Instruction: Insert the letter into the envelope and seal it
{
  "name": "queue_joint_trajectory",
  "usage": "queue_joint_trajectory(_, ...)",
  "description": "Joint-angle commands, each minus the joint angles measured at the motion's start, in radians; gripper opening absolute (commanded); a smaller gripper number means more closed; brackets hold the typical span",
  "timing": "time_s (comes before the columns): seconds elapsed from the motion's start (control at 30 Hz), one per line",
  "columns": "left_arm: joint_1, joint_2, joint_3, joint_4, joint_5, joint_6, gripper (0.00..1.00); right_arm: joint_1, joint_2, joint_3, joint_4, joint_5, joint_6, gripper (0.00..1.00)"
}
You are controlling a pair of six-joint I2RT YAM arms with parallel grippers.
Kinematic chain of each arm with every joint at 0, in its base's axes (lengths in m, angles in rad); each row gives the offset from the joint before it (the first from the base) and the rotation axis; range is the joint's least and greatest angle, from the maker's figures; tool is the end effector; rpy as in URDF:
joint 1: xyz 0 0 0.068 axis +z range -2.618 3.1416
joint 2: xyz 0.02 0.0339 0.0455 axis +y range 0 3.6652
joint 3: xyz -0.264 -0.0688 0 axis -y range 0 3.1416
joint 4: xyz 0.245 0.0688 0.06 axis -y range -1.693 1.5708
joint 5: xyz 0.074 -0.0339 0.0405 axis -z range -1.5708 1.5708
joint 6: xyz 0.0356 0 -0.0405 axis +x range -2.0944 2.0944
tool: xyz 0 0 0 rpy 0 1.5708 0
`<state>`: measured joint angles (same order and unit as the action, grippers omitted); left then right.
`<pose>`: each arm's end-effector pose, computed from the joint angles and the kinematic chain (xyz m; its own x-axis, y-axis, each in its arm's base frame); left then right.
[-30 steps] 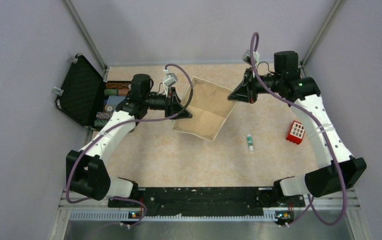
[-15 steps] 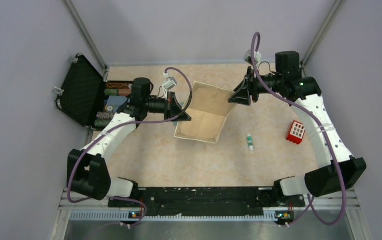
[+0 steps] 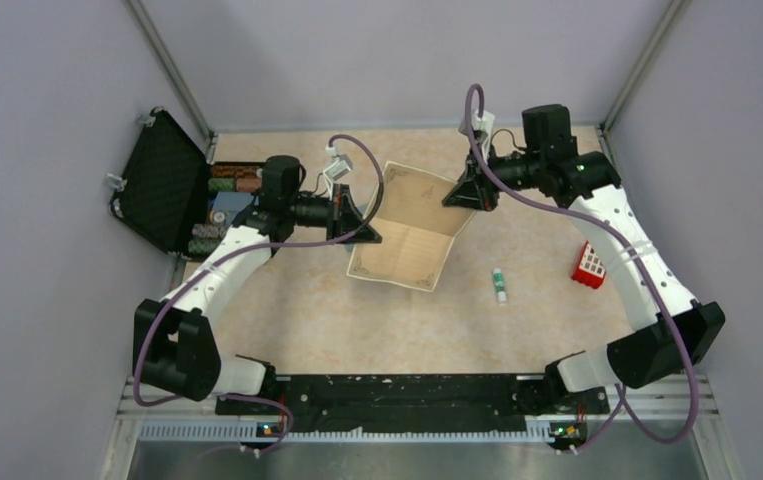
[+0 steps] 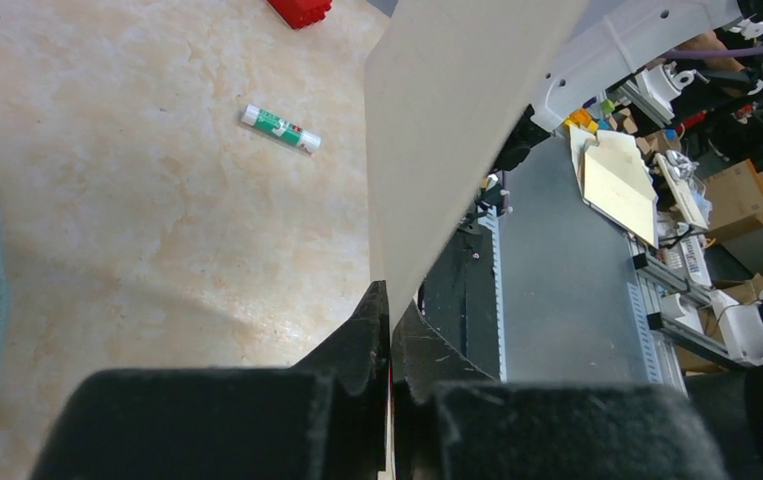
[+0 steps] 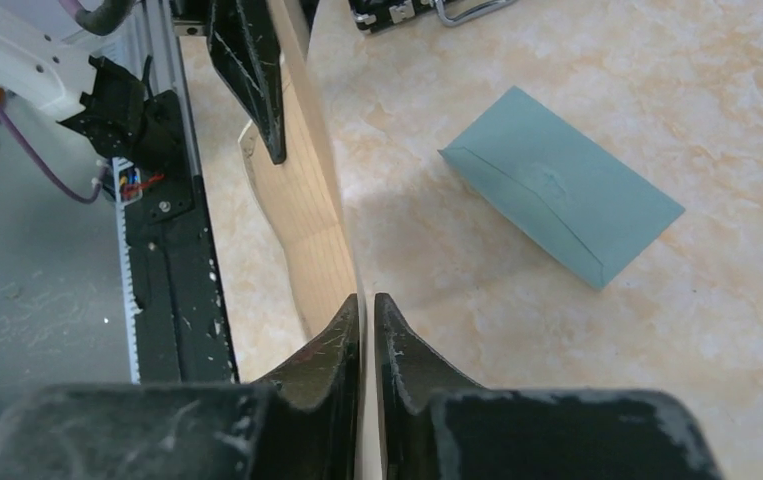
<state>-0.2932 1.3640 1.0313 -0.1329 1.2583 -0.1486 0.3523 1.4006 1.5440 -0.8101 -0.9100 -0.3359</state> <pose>0.2706 -0.1171 0.3104 -0.5587 0.1211 -0.8205 0.8293 0.0672 -0.5548 0.2573 0.1246 0.4088 -0.2862 -0.3208 -0.9029 -0.9411 0.2714 0.2019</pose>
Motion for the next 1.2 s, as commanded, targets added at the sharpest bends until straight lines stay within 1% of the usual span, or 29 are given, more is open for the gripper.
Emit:
queue_joint_trajectory(0.0, 0.003, -0.011, 0.022, 0.043, 0.023, -0.026, 0.07, 0.010, 0.012, 0.075, 0.046, 0.062, 0.026, 0.00)
queue_joint_trajectory(0.07, 0.004, -0.013, 0.025, 0.027, 0.007, -0.028, 0.26, 0.008, 0.012, 0.076, 0.057, 0.078, 0.043, 0.00)
queue_joint_trajectory(0.1, 0.004, -0.018, 0.024, 0.011, 0.001, -0.019, 0.33, 0.003, 0.013, 0.076, 0.062, 0.080, 0.049, 0.00)
queue_joint_trajectory(0.13, 0.004, -0.018, 0.024, 0.000, 0.002, -0.011, 0.36, 0.000, 0.013, 0.077, 0.065, 0.081, 0.058, 0.00)
queue_joint_trajectory(0.17, 0.005, -0.020, 0.023, -0.010, 0.004, -0.001, 0.36, -0.007, 0.015, 0.077, 0.070, 0.080, 0.069, 0.00)
queue_joint_trajectory(0.2, 0.005, -0.022, 0.020, -0.012, 0.007, 0.002, 0.36, -0.013, 0.017, 0.078, 0.074, 0.079, 0.077, 0.00)
queue_joint_trajectory(0.3, 0.005, -0.025, 0.001, 0.002, 0.005, 0.003, 0.31, -0.027, 0.029, 0.090, 0.079, 0.077, 0.082, 0.00)
queue_joint_trajectory(0.4, 0.006, -0.021, -0.021, 0.072, 0.008, -0.044, 0.16, -0.027, 0.044, 0.105, 0.072, 0.071, 0.078, 0.00)
queue_joint_trajectory(0.53, 0.013, -0.024, -0.021, 0.092, -0.022, -0.048, 0.01, -0.027, 0.044, 0.101, 0.065, 0.063, 0.074, 0.00)
queue_joint_trajectory(0.57, 0.018, -0.025, -0.021, 0.093, -0.030, -0.048, 0.00, -0.028, 0.039, 0.097, 0.059, 0.060, 0.067, 0.01)
queue_joint_trajectory(0.63, 0.028, -0.028, -0.020, 0.094, -0.037, -0.047, 0.00, -0.028, 0.024, 0.091, 0.031, 0.028, 0.026, 0.18)
queue_joint_trajectory(0.67, 0.031, -0.028, -0.020, 0.094, -0.036, -0.046, 0.00, -0.025, 0.014, 0.088, 0.010, 0.011, -0.007, 0.25)
queue_joint_trajectory(0.7, 0.035, -0.027, -0.020, 0.095, -0.034, -0.047, 0.00, -0.017, 0.003, 0.086, -0.015, 0.003, -0.040, 0.29)
queue_joint_trajectory(0.8, 0.046, -0.022, -0.020, 0.120, -0.029, -0.087, 0.00, 0.035, -0.059, 0.036, -0.057, 0.048, -0.112, 0.38)
queue_joint_trajectory(0.93, 0.052, -0.019, -0.035, 0.251, 0.002, -0.199, 0.00, 0.113, -0.181, -0.120, -0.024, 0.114, -0.137, 0.51)
queue_joint_trajectory(0.97, 0.052, -0.019, -0.035, 0.264, 0.008, -0.211, 0.00, 0.130, -0.198, -0.143, -0.015, 0.129, -0.140, 0.53)
queue_joint_trajectory(1.03, 0.051, -0.020, -0.031, 0.249, 0.015, -0.185, 0.00, 0.134, -0.208, -0.153, -0.015, 0.146, -0.144, 0.55)
queue_joint_trajectory(1.13, 0.052, -0.021, -0.001, 0.102, 0.017, -0.049, 0.00, 0.134, -0.175, -0.087, -0.060, 0.175, -0.149, 0.56)
queue_joint_trajectory(1.17, 0.052, -0.019, 0.003, 0.080, 0.024, -0.027, 0.00, 0.134, -0.160, -0.058, -0.075, 0.180, -0.148, 0.56)
